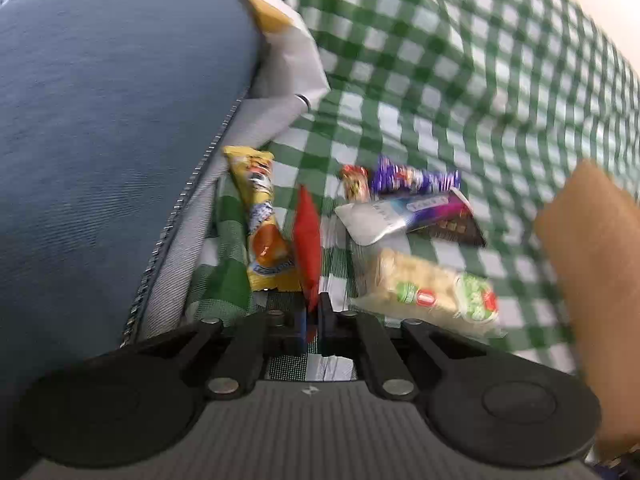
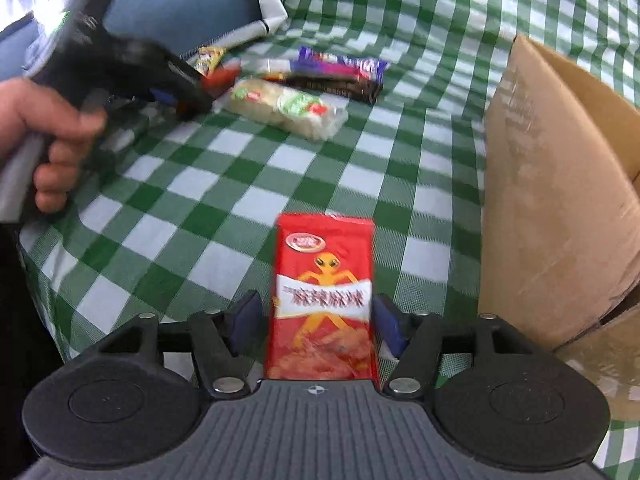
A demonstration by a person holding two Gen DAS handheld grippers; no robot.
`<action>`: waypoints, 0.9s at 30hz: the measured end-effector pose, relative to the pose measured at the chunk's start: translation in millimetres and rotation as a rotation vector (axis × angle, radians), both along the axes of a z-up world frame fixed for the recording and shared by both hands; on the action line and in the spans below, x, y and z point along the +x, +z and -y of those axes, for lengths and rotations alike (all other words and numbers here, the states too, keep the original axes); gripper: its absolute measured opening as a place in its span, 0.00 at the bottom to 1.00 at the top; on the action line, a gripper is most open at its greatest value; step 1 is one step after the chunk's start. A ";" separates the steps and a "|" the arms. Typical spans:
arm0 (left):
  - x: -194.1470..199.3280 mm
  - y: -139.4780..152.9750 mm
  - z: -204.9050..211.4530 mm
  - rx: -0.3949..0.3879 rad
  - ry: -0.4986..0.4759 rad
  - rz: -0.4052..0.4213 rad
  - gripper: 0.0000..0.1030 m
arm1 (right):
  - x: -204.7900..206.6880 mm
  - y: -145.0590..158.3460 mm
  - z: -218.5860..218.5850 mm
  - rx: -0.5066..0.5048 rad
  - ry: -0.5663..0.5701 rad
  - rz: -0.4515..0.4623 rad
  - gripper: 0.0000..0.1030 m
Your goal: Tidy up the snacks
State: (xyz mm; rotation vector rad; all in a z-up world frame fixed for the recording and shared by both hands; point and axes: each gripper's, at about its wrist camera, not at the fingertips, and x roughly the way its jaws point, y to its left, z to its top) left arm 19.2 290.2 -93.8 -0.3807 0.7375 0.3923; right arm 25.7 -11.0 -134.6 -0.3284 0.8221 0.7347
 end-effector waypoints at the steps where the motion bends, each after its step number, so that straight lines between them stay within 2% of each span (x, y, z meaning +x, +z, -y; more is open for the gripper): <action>1: -4.8 3.5 -1.5 -0.024 0.009 0.022 0.04 | 0.2 0.7 0.0 0.004 0.001 -0.001 0.52; 5: -23.1 20.4 1.4 -0.145 -0.002 0.119 0.04 | -4.0 1.1 -0.6 -0.003 0.008 0.023 0.48; 6: -27.3 23.1 2.4 -0.197 -0.016 0.143 0.04 | -4.9 1.3 -0.3 -0.004 0.010 0.026 0.48; 8: -32.2 22.2 5.2 -0.365 -0.065 0.171 0.04 | -5.3 1.7 2.1 -0.004 0.006 0.029 0.47; 10: -33.4 11.2 11.3 -0.555 -0.126 0.134 0.04 | -4.4 2.1 4.8 -0.002 -0.006 0.027 0.47; 11: -32.1 2.4 15.5 -0.645 -0.152 0.090 0.04 | -3.5 2.5 6.5 0.002 -0.015 0.023 0.47; 12: -30.7 -5.2 19.8 -0.701 -0.162 0.042 0.06 | -2.3 2.7 8.2 0.006 -0.022 0.019 0.47; 13: -29.4 -10.7 23.7 -0.718 -0.158 -0.006 0.16 | -1.0 3.0 9.7 0.011 -0.029 0.014 0.47; 14: -29.3 -11.4 26.2 -0.683 -0.136 -0.034 0.22 | 0.1 3.2 11.3 0.014 -0.037 0.007 0.47; 15: -30.4 -7.6 27.2 -0.618 -0.105 -0.040 0.39 | 1.0 3.0 12.1 0.016 -0.046 0.001 0.47; 16: -32.6 -0.8 28.7 -0.534 -0.068 -0.030 0.50 | 2.2 2.8 13.2 0.020 -0.054 -0.007 0.47; 18: -35.7 12.9 34.6 -0.421 -0.045 0.019 0.53 | 4.9 2.5 15.4 0.030 -0.070 -0.030 0.48; 21: -34.0 22.4 54.6 -0.343 -0.127 0.061 0.60 | 6.9 2.3 15.9 0.039 -0.077 -0.046 0.51; 23: -25.5 22.4 73.3 -0.255 -0.178 0.028 0.60 | 6.8 2.0 14.9 0.037 -0.073 -0.045 0.52; 27: -7.1 9.6 102.7 -0.058 -0.269 -0.068 0.81 | 7.3 1.4 12.8 0.037 -0.074 -0.045 0.54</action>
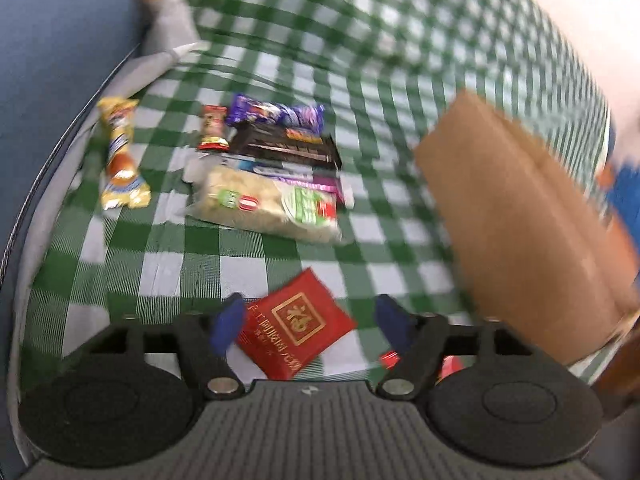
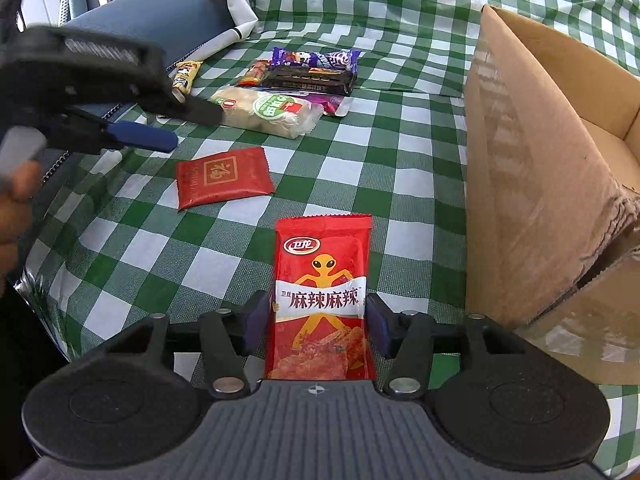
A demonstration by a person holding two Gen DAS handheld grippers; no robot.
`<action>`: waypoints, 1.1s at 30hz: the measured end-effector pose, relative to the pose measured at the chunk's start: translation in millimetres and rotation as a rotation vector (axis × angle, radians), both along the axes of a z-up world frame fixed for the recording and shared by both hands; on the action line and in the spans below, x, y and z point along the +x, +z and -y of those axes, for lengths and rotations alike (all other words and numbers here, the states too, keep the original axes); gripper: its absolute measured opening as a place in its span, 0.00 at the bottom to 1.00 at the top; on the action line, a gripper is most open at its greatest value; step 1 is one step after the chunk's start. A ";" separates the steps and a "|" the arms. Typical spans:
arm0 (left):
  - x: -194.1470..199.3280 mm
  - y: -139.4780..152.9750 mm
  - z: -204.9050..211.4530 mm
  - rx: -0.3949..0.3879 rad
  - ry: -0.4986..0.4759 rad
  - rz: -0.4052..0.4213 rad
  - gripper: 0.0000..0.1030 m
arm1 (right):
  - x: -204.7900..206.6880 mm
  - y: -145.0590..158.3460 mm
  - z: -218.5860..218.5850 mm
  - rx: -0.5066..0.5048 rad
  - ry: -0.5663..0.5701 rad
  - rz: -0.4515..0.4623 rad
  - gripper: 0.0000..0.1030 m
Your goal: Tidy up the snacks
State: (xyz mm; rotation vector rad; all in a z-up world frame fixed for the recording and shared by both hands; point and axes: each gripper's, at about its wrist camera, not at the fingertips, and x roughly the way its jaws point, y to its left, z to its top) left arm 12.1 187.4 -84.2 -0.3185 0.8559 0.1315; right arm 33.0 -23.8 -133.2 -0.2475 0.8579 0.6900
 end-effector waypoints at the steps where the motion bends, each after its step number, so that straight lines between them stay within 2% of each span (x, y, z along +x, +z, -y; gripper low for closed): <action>1: 2.6 -3.0 5.7 0.050 -0.021 -0.012 0.83 | 0.3 -0.3 0.1 -0.001 -0.001 0.000 0.55; 4: 8.0 -18.5 12.5 0.138 -0.058 -0.054 0.83 | 2.0 -1.8 -0.3 -0.004 -0.003 -0.005 0.56; 9: 7.3 -26.0 14.6 0.177 -0.075 -0.085 0.83 | 3.1 -3.5 0.1 -0.010 0.003 -0.004 0.57; 11: 8.4 -25.5 15.4 0.177 -0.082 -0.079 0.79 | 2.8 -4.1 -0.5 -0.013 0.003 -0.002 0.57; 13: 8.7 -24.5 15.2 0.181 -0.083 -0.073 0.57 | 1.6 -4.2 -1.5 -0.019 0.006 0.008 0.55; 14: 10.3 -23.9 15.5 0.175 -0.082 -0.070 0.50 | 1.0 -3.8 -1.8 -0.019 0.005 0.014 0.53; 15: 10.2 -22.8 14.1 0.159 -0.082 -0.067 0.40 | 0.7 -3.3 -1.9 -0.018 0.003 0.021 0.50; 17: 10.0 -21.0 12.1 0.128 -0.085 -0.058 0.18 | -0.2 -1.9 -1.2 -0.009 -0.001 0.024 0.49; 19: 8.6 -18.6 13.3 0.107 -0.098 -0.047 0.13 | -1.4 -0.6 -0.7 -0.008 -0.004 0.032 0.48; 23: 7.3 -17.6 16.7 0.085 -0.111 -0.047 0.14 | -3.1 2.5 0.8 0.001 -0.014 0.049 0.48; 24: 7.7 -17.6 16.2 0.073 -0.113 -0.048 0.23 | -3.0 2.5 0.8 0.000 -0.018 0.048 0.48; 25: 7.6 -17.2 15.6 0.063 -0.110 -0.045 0.41 | -2.8 2.1 0.8 -0.001 -0.021 0.045 0.48; 26: 6.9 -16.5 14.6 0.059 -0.107 -0.035 0.48 | -2.5 1.4 0.7 -0.004 -0.022 0.041 0.48; 27: 6.4 -15.1 13.6 0.056 -0.105 -0.022 0.54 | -2.3 0.7 -0.1 -0.008 -0.022 0.039 0.48; 29: 5.6 -12.5 10.9 0.029 -0.102 -0.001 0.54 | -2.3 -0.6 -1.3 -0.014 -0.020 0.035 0.48; 32: 5.5 -11.0 8.8 0.026 -0.083 0.008 0.64 | -1.8 -2.0 -2.4 -0.021 -0.018 0.031 0.48; 33: 5.7 -10.8 8.8 0.039 -0.072 0.007 0.74 | -1.7 -2.2 -2.5 -0.021 -0.018 0.030 0.48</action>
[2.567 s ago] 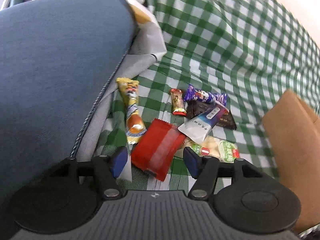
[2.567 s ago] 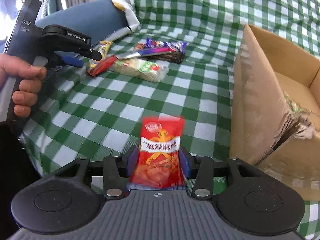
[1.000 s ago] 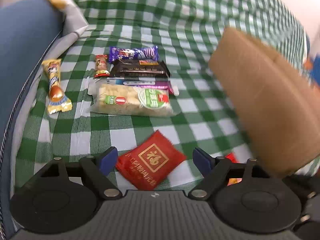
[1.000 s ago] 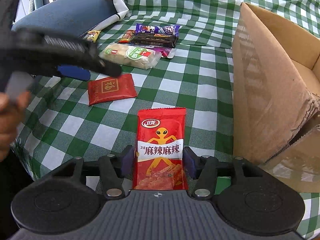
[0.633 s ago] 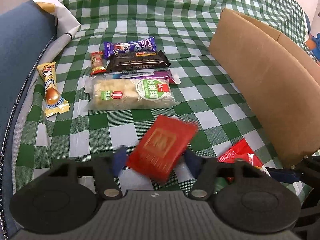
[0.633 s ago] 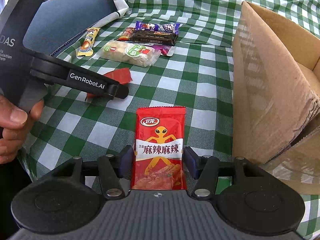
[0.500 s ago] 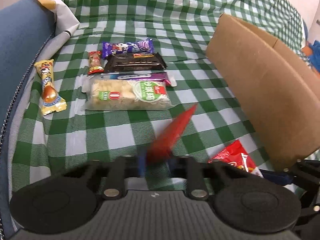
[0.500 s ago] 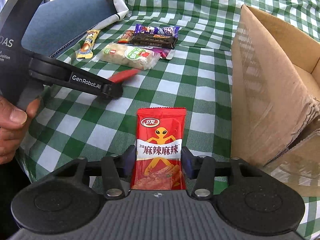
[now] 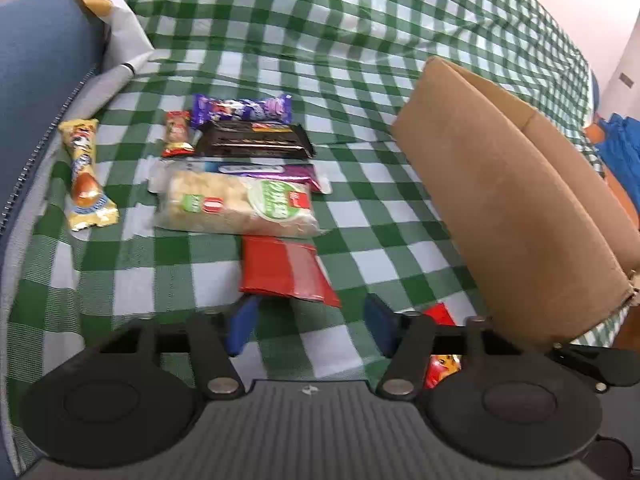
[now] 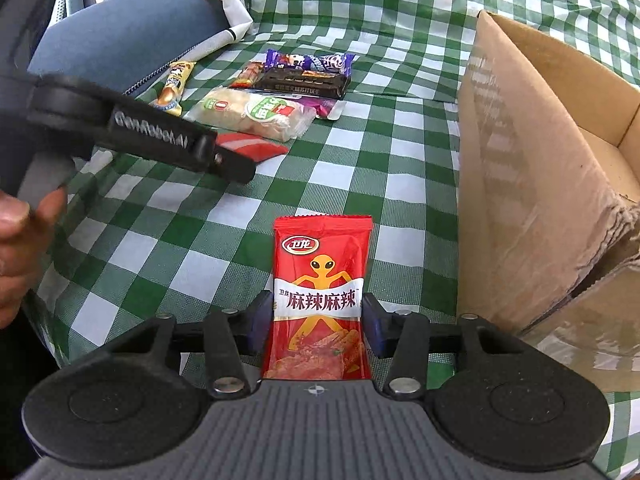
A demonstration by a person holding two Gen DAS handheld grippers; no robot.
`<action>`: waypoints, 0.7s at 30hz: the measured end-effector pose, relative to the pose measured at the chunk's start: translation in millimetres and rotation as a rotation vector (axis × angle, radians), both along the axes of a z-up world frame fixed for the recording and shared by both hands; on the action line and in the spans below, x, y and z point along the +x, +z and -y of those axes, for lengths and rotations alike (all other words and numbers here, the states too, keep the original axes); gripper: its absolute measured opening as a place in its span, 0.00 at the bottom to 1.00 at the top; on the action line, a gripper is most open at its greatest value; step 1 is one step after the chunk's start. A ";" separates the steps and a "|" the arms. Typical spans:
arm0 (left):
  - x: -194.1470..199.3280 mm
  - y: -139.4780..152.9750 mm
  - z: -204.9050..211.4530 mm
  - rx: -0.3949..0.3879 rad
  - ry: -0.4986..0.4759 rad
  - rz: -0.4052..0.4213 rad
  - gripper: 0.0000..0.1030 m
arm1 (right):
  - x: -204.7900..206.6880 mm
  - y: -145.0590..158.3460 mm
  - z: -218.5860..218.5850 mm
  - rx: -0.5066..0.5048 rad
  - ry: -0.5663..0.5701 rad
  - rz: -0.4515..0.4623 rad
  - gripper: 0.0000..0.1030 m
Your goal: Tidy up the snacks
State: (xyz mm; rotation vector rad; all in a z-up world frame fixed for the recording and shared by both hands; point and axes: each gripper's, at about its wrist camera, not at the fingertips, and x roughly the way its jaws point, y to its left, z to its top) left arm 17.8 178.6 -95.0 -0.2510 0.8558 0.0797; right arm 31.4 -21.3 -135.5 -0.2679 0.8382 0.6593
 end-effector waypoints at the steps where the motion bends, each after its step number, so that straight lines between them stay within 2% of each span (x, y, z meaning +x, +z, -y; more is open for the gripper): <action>1: 0.4 0.3 0.6 0.028 0.020 -0.004 0.84 | 0.2 0.0 0.0 0.000 -0.001 -0.001 0.48; 3: 0.4 2.1 2.4 0.077 0.048 -0.004 0.84 | 0.3 -0.2 -0.3 -0.001 -0.001 -0.002 0.48; 9: -0.7 6.8 5.3 0.153 0.065 0.028 0.84 | 2.0 0.2 -2.2 -0.008 0.000 -0.001 0.49; 14: 6.0 -0.3 5.7 0.168 0.052 -0.007 0.85 | 2.2 0.0 -2.1 -0.008 -0.003 0.000 0.49; 21: 14.2 -6.6 10.0 0.183 0.030 -0.012 0.85 | 1.2 -0.1 -2.4 -0.010 0.005 0.003 0.49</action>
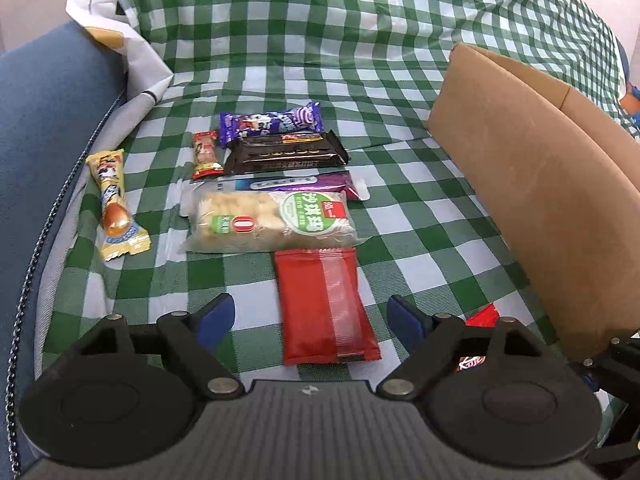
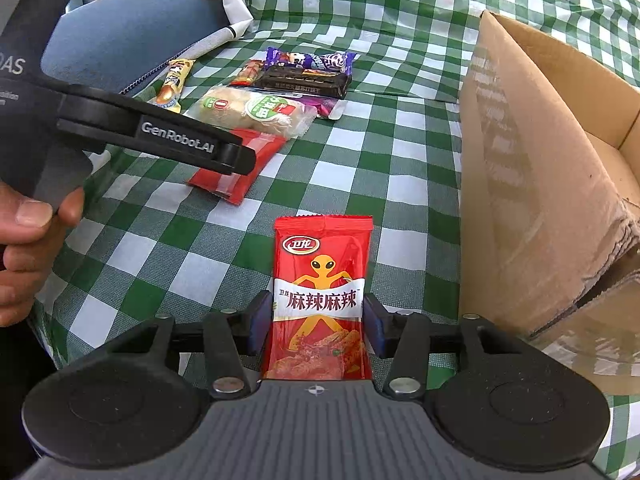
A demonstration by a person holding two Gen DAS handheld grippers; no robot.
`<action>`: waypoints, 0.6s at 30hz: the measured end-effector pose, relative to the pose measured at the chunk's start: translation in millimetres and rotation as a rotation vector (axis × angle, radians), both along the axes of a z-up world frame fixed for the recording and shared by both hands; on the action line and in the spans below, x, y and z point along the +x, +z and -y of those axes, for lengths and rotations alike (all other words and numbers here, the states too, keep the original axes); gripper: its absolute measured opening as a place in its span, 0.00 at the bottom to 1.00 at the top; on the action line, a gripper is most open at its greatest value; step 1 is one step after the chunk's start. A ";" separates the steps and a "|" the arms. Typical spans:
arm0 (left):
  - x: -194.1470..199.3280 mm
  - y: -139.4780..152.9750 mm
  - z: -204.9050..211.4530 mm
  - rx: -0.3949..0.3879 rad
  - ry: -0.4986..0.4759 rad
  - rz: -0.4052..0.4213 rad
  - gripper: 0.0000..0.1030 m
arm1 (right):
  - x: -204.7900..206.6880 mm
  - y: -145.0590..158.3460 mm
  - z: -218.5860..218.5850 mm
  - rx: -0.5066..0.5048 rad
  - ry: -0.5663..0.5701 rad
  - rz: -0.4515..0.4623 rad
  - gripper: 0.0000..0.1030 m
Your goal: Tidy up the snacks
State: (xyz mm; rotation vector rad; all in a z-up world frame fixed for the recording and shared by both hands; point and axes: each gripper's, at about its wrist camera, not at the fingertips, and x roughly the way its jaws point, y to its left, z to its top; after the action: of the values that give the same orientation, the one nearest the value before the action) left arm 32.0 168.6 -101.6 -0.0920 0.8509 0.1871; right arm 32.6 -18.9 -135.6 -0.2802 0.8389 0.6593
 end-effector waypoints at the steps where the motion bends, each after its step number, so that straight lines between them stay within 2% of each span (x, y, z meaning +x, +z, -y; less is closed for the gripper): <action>1: 1.7 -1.1 1.7 0.007 -0.005 0.001 0.85 | -0.3 0.1 -0.1 0.000 0.002 0.000 0.49; 15: 28.9 -22.0 11.4 0.059 -0.029 -0.029 0.84 | -1.5 -1.9 -1.2 -0.018 0.011 0.011 0.50; 17: 29.2 -22.4 12.5 0.070 -0.034 -0.026 0.80 | -2.1 -2.5 -1.2 -0.023 0.014 0.017 0.50; 18: 28.7 -21.6 12.9 0.074 -0.037 -0.021 0.74 | -2.6 -2.8 -1.6 -0.025 0.015 0.020 0.50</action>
State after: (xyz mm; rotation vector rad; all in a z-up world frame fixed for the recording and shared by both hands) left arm 60.7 155.7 -123.2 -0.0047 0.8646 0.1846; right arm 30.0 -17.3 -138.4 -0.3160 0.8270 0.6592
